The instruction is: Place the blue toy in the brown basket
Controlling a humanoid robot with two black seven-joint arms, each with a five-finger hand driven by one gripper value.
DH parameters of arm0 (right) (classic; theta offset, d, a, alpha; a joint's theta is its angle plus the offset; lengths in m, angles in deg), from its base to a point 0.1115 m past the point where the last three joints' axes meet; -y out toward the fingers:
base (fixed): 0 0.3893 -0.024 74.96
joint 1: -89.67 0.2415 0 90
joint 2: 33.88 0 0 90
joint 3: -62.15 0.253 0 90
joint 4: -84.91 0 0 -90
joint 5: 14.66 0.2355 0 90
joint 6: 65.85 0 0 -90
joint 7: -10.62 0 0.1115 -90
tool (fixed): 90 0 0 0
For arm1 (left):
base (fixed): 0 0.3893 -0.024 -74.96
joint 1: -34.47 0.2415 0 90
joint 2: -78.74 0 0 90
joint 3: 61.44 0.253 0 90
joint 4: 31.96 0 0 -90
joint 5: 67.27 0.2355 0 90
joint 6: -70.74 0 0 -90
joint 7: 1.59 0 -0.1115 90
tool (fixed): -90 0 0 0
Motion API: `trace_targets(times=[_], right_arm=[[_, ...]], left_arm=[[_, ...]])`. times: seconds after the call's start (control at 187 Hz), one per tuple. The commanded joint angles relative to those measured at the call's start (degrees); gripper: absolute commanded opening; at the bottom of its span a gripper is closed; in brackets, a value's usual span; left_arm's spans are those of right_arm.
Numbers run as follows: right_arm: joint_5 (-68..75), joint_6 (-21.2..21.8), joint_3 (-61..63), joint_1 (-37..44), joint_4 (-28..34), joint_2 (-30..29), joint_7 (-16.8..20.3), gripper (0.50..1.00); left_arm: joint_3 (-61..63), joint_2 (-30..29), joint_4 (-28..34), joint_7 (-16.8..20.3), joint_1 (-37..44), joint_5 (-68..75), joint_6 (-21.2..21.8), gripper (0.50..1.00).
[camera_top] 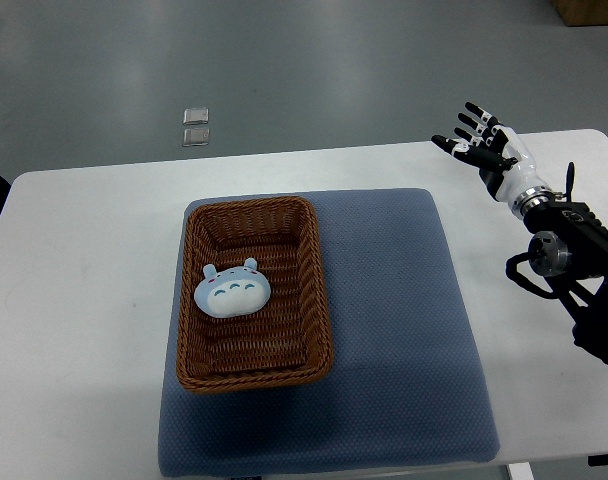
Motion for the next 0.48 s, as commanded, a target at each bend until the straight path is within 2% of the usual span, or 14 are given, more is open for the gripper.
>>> trace_targets(times=[0.0,0.471], right_arm=[[2.1,0.5,0.0,-0.7,0.0,-0.4,0.0,0.907],[2.0,0.7,-1.1,-1.8,0.3,-1.0,-0.6,0.911]], left_arm=[[0.0,0.0,0.0,0.0,0.0,0.0,0.0,1.000],[-0.2,0.0,0.1,0.0,0.0,0.0,0.0,1.000]])
